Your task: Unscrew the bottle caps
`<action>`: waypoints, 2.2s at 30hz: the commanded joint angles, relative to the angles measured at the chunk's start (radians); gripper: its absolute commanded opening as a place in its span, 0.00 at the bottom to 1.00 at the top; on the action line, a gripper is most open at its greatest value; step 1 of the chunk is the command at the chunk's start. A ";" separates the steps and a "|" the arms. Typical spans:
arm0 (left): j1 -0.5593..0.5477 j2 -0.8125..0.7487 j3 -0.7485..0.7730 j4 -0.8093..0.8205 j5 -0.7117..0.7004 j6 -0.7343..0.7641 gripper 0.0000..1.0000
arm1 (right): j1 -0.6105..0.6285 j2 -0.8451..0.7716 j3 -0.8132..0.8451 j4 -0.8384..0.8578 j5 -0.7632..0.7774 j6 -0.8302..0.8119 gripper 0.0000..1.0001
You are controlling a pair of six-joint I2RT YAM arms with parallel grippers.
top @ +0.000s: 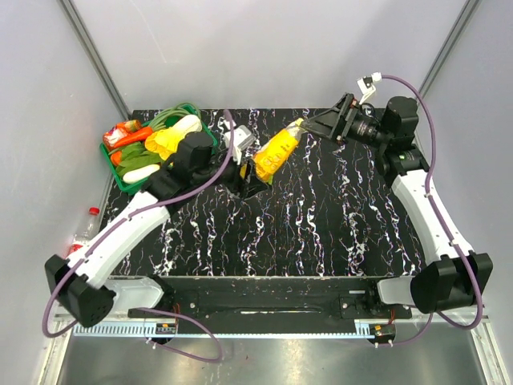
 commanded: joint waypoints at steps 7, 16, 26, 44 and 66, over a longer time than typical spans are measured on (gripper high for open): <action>-0.023 -0.230 -0.108 -0.112 -0.449 0.004 0.41 | 0.166 0.072 0.147 -0.138 0.209 -0.104 1.00; -0.057 -0.308 -0.137 -0.275 -0.724 -0.011 0.39 | 0.296 0.164 0.183 -0.085 0.342 -0.042 1.00; -0.115 -0.319 -0.145 -0.292 -0.811 -0.028 0.38 | 0.332 0.229 0.270 -0.158 0.426 0.000 1.00; -0.362 -0.132 -0.010 -0.373 -1.169 -0.045 0.38 | 0.381 0.349 0.387 -0.305 0.450 -0.003 0.94; -0.428 -0.073 0.011 -0.402 -1.264 -0.072 0.38 | 0.381 0.335 0.325 -0.223 0.371 0.044 0.39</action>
